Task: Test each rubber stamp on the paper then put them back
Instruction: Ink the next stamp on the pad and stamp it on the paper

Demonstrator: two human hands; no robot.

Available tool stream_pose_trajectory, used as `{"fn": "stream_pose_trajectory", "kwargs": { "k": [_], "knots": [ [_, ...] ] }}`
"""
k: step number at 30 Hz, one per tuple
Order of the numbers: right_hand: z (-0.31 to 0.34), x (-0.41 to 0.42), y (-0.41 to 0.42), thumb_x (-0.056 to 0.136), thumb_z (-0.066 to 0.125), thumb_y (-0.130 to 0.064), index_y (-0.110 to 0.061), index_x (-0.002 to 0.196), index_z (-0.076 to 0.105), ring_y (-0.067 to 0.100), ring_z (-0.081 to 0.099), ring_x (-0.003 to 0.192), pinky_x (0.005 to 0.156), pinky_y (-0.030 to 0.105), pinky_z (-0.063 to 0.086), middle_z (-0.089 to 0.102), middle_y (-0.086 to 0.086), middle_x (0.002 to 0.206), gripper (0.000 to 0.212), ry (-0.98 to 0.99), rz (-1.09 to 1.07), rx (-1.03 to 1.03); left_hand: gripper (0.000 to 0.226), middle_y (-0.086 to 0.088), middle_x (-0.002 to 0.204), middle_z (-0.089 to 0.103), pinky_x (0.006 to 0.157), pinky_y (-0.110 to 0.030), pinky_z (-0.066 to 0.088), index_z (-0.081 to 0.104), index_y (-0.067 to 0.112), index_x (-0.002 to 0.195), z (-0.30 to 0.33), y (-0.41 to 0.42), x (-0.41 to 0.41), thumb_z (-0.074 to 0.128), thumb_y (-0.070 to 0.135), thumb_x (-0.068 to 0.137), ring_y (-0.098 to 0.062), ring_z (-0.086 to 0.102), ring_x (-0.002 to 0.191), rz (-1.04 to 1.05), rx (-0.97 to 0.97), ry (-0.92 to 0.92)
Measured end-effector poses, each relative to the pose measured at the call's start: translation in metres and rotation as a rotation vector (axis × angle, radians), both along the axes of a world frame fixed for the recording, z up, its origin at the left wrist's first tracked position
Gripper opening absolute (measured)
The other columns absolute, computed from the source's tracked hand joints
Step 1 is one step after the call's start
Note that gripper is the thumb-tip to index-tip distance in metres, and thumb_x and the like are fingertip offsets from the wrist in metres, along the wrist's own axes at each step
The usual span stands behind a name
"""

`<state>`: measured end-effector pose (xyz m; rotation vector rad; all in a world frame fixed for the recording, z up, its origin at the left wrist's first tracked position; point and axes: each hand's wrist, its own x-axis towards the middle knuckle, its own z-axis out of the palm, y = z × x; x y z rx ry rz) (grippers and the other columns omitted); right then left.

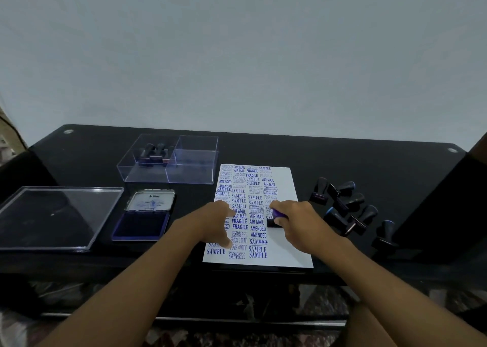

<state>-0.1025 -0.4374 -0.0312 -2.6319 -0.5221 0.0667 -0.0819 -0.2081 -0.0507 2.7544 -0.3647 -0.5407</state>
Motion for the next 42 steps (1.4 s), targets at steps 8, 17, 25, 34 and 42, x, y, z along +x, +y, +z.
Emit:
{"fn": "stream_pose_trajectory", "kwargs": {
  "k": [8,17,25,34,42],
  "knots": [
    [0.004,0.012,0.001,0.093,0.052,-0.006,-0.008,0.087,0.054,0.020,0.045,0.065,0.057,0.031,0.036,0.057,0.007,0.074,0.007,0.031,-0.003,-0.012,0.091,0.000,0.152,0.034,0.110,-0.038,0.035,0.034,0.019,0.148,-0.002,-0.001,0.001,0.083,0.032,0.071,-0.022,0.037,0.137,0.017,-0.001,0.016],
    [0.021,0.013,-0.001,0.095,0.055,-0.014,-0.008,0.111,0.064,0.029,0.057,0.093,0.077,0.034,0.047,0.064,0.012,0.098,0.019,0.021,-0.070,0.027,0.092,-0.002,0.150,0.037,0.109,-0.038,0.036,0.036,0.018,0.147,0.003,-0.001,0.000,0.084,0.030,0.069,-0.023,0.039,0.136,0.034,-0.008,0.045],
    [0.038,0.015,-0.002,0.096,0.055,-0.022,-0.018,0.125,0.060,0.026,0.056,0.106,0.086,0.033,0.048,0.062,0.005,0.113,0.030,-0.019,-0.132,0.089,0.078,0.000,0.142,0.044,0.104,-0.039,0.042,0.046,0.018,0.139,0.005,-0.002,0.000,0.080,0.040,0.073,-0.021,0.049,0.124,0.073,-0.048,-0.025],
    [0.033,0.009,-0.038,0.087,0.064,-0.026,-0.025,0.098,0.052,0.016,0.058,0.085,0.071,0.024,0.043,0.064,-0.005,0.090,0.016,-0.025,-0.303,0.204,0.063,0.001,0.147,0.039,0.111,-0.040,0.035,0.044,0.019,0.141,0.025,-0.039,-0.002,0.065,0.044,0.087,-0.020,0.040,0.133,-0.014,-0.065,-0.126],
    [0.051,0.007,-0.130,0.089,0.062,-0.020,-0.019,0.104,0.068,0.009,0.057,0.088,0.082,0.017,0.037,0.062,-0.010,0.089,0.016,-0.085,-0.572,0.197,0.059,0.002,0.151,0.036,0.111,-0.038,0.035,0.042,0.024,0.143,0.037,-0.126,0.012,0.061,0.043,0.090,-0.022,0.038,0.136,-0.155,-0.093,-0.179]
  ]
}}
